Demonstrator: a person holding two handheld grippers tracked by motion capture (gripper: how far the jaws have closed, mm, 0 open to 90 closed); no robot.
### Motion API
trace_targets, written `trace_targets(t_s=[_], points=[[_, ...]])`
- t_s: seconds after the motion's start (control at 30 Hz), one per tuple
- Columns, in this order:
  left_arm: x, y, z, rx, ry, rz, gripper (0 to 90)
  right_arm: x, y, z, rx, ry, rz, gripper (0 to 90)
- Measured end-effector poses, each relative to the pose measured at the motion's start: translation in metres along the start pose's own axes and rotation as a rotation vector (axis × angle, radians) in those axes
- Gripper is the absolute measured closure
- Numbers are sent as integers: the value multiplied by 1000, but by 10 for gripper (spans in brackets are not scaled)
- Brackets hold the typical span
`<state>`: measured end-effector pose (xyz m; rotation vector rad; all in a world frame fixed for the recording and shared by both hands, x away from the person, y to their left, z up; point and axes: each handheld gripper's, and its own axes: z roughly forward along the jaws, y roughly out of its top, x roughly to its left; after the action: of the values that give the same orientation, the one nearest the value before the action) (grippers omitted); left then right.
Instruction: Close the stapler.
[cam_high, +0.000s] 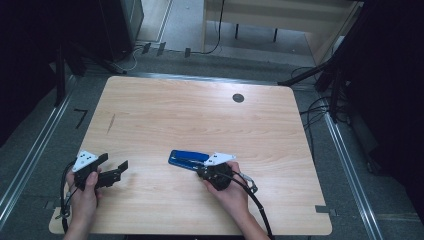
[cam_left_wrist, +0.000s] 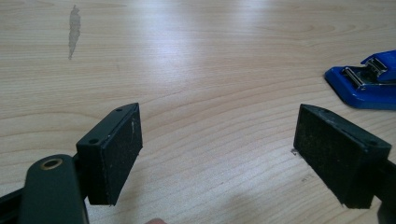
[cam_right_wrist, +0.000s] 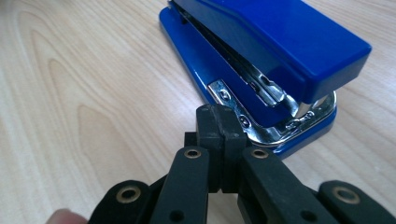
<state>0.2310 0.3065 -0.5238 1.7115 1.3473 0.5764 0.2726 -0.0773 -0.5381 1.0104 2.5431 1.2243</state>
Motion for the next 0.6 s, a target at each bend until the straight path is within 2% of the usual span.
trace_targets(t_s=[0.6], points=[[0, 0, 0, 0, -2, -1, 160, -11, 4, 4, -17, -8, 36, 900]])
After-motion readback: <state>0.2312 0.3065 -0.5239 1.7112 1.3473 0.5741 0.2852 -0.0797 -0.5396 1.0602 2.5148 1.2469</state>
